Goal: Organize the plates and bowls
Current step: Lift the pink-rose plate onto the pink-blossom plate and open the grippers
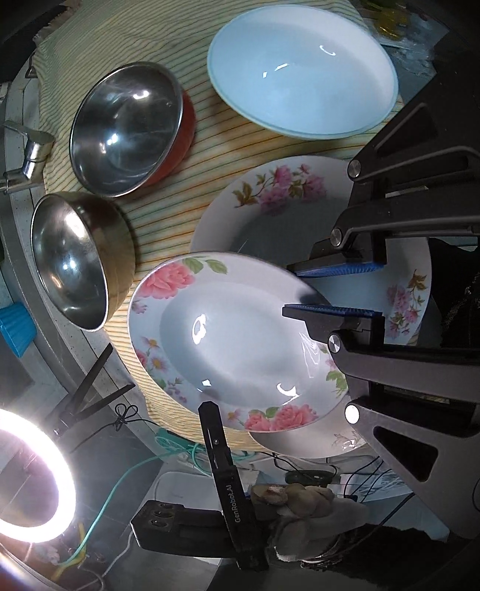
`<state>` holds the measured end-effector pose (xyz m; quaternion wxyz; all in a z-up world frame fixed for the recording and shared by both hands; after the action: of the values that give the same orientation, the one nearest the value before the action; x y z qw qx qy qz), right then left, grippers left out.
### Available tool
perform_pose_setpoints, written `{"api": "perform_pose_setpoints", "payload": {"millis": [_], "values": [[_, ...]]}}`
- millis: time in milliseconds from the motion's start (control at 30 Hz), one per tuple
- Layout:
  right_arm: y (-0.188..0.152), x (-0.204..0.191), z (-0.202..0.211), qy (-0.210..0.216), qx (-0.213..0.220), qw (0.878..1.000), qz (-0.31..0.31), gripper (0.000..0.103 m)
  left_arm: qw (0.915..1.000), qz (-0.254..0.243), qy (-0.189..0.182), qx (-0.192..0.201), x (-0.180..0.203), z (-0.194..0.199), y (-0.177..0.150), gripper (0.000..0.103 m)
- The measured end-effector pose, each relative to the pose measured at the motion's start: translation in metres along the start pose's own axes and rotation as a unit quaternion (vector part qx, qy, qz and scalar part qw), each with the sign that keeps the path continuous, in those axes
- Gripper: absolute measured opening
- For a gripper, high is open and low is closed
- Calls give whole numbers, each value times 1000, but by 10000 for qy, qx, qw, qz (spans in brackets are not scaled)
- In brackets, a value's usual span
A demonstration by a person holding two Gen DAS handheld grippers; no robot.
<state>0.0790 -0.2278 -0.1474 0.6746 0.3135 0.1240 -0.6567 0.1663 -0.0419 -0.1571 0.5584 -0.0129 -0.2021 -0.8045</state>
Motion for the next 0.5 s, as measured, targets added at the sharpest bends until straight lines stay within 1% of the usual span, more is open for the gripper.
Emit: {"api": "perform_pose_setpoints", "payload": {"millis": [500], "values": [[-42,26,10,-40,-204,9992,-342,16,9983,-502,-25,-295,37,-18,-18,26]]}}
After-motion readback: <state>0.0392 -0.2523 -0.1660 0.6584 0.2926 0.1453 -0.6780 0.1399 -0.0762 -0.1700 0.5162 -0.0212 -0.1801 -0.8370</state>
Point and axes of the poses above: each gripper's, at about its wrist camera, not at the fingertips, and z roughly against the way its jaws point, x to its right, y to its top, the point moved 6 cm from there along -z, roughly the way its jaws point, and after that the axes turned 10 degrees about y, right-handed, at the moved point
